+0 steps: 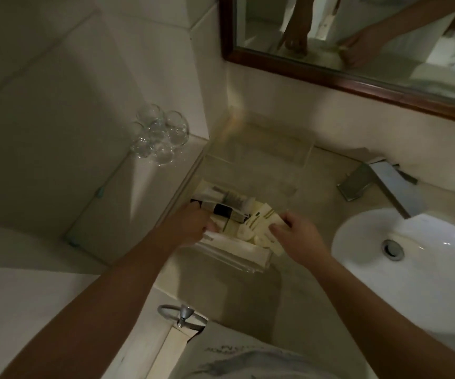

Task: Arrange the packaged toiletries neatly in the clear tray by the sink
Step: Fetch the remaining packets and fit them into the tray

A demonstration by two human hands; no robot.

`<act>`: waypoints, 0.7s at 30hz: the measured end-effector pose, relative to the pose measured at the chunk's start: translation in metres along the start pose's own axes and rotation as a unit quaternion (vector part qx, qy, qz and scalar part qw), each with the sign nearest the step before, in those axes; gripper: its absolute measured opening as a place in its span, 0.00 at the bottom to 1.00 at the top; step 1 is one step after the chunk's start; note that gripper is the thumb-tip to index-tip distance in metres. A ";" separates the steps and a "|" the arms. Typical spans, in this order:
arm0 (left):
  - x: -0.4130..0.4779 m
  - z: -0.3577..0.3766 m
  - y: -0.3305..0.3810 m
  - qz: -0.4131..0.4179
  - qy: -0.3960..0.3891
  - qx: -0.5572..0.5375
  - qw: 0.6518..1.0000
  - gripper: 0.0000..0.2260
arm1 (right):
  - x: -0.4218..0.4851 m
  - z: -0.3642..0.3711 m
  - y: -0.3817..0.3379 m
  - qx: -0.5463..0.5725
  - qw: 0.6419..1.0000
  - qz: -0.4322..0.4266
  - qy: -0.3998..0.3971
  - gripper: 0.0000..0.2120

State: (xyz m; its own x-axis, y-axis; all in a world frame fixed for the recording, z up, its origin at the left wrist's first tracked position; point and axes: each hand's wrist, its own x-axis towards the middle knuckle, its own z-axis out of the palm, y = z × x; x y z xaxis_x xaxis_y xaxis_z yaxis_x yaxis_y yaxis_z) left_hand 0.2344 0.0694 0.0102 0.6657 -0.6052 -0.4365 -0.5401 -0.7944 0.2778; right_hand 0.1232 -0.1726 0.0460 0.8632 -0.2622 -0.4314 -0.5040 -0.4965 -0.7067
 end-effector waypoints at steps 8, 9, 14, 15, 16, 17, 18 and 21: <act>-0.013 0.006 0.002 0.015 0.116 -0.006 0.993 0.14 | 0.026 0.029 -0.039 -0.078 0.995 -0.047 -0.030 0.09; -0.018 0.009 0.006 0.007 0.169 -0.023 0.985 0.14 | 0.030 0.032 -0.043 -0.076 0.995 -0.051 -0.026 0.08; -0.038 0.036 0.045 -0.100 0.224 -0.025 0.969 0.12 | 0.052 0.047 -0.058 -0.076 0.996 -0.055 -0.004 0.04; -0.040 0.044 0.052 -0.103 0.228 -0.034 0.968 0.12 | 0.056 0.047 -0.061 -0.058 0.997 -0.054 0.001 0.04; -0.043 0.050 0.058 -0.096 0.226 -0.033 0.969 0.13 | 0.061 0.046 -0.064 -0.039 0.998 -0.051 0.009 0.03; -0.044 0.056 0.061 -0.080 0.228 -0.013 0.970 0.15 | 0.065 0.045 -0.067 -0.028 0.998 -0.047 0.014 0.03; -0.045 0.062 0.063 -0.060 0.231 0.012 0.971 0.18 | 0.068 0.044 -0.070 -0.029 0.998 -0.047 0.014 0.03; -0.045 0.077 0.061 -0.020 0.244 0.032 0.969 0.20 | 0.076 0.050 -0.078 -0.059 0.996 -0.061 -0.021 0.03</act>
State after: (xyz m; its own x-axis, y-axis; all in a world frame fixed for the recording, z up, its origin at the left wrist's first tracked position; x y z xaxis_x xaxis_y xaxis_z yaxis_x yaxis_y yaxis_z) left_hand 0.1316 0.0523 -0.0193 0.8423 -0.5387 0.0162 -0.5297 -0.8220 0.2091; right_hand 0.2262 -0.1124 0.0401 0.9150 -0.1601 -0.3704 -0.3857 -0.6172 -0.6858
